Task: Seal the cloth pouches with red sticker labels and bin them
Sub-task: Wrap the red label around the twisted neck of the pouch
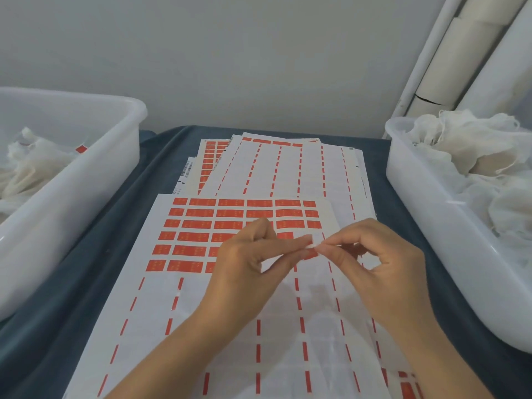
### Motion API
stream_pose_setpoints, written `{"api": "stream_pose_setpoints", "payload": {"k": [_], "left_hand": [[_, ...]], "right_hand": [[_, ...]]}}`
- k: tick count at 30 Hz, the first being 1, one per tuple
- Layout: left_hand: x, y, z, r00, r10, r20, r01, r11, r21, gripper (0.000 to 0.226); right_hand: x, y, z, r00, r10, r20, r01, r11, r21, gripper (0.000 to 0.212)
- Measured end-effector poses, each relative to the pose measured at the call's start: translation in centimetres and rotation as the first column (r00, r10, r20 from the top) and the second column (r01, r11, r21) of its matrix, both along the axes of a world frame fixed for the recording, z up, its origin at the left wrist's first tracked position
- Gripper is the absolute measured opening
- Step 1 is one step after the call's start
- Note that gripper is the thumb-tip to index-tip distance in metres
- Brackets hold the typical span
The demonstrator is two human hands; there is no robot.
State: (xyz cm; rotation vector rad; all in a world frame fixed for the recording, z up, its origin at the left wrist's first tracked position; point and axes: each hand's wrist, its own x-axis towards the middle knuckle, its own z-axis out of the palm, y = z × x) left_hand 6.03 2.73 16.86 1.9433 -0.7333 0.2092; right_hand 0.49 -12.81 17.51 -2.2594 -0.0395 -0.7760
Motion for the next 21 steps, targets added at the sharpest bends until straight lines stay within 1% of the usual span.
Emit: {"api": "stream_pose_setpoints", "payload": {"k": [1, 2, 4, 5, 6, 7, 8, 9, 11, 14, 21], "left_hand": [[0.0, 0.0, 0.0, 0.998, -0.024, -0.06, 0.024, 1.0, -0.014, 0.028], [-0.1, -0.1, 0.1, 0.991, -0.053, -0.124, 0.05, 0.998, -0.03, 0.026], [-0.2, -0.1, 0.4, 0.957, -0.098, -0.274, 0.079, 0.994, -0.08, 0.018], [-0.2, -0.1, 0.6, 0.924, -0.117, -0.365, 0.076, 0.989, -0.124, 0.015], [-0.2, 0.0, 0.8, 0.87, -0.157, -0.468, 0.071, 0.978, -0.196, 0.015], [-0.2, 0.1, 1.0, 0.795, -0.224, -0.565, 0.061, 0.954, -0.293, 0.016], [-0.1, 0.2, 1.2, 0.715, -0.301, -0.631, 0.044, 0.92, -0.389, 0.018], [-0.1, 0.3, 1.2, 0.657, -0.365, -0.659, 0.024, 0.885, -0.466, 0.02], [-0.2, 0.3, 1.1, 0.611, -0.425, -0.668, -0.003, 0.842, -0.539, 0.023], [-0.4, -0.1, 0.9, 0.593, -0.436, -0.678, -0.027, 0.83, -0.557, 0.021], [-0.5, -0.1, 0.8, 0.593, -0.438, -0.676, -0.042, 0.821, -0.569, 0.024]], "right_hand": [[0.0, 0.1, 0.0, 1.0, 0.005, 0.0, -0.005, 0.999, 0.035, 0.015], [-0.1, 0.2, 0.1, 1.0, 0.011, -0.016, -0.009, 0.994, 0.105, 0.014], [0.0, 0.6, 0.3, 0.996, 0.031, -0.082, -0.003, 0.945, 0.327, 0.012], [0.0, 0.7, 0.4, 0.994, 0.048, -0.101, 0.002, 0.895, 0.446, 0.015], [0.0, 0.7, 0.5, 0.993, 0.066, -0.101, 0.001, 0.834, 0.552, 0.018], [0.0, 0.7, 0.5, 0.992, 0.085, -0.088, -0.01, 0.774, 0.633, 0.022], [0.0, 0.6, 0.5, 0.992, 0.105, -0.073, -0.026, 0.727, 0.686, 0.024], [0.1, 0.7, 0.5, 0.99, 0.128, -0.063, -0.045, 0.698, 0.715, 0.026], [0.1, 1.0, 0.4, 0.981, 0.183, -0.059, -0.083, 0.679, 0.73, 0.023], [0.1, 1.6, 0.2, 0.969, 0.238, -0.067, -0.113, 0.667, 0.737, 0.012], [0.0, 1.7, 0.2, 0.972, 0.23, -0.052, -0.108, 0.633, 0.767, 0.017]]}}
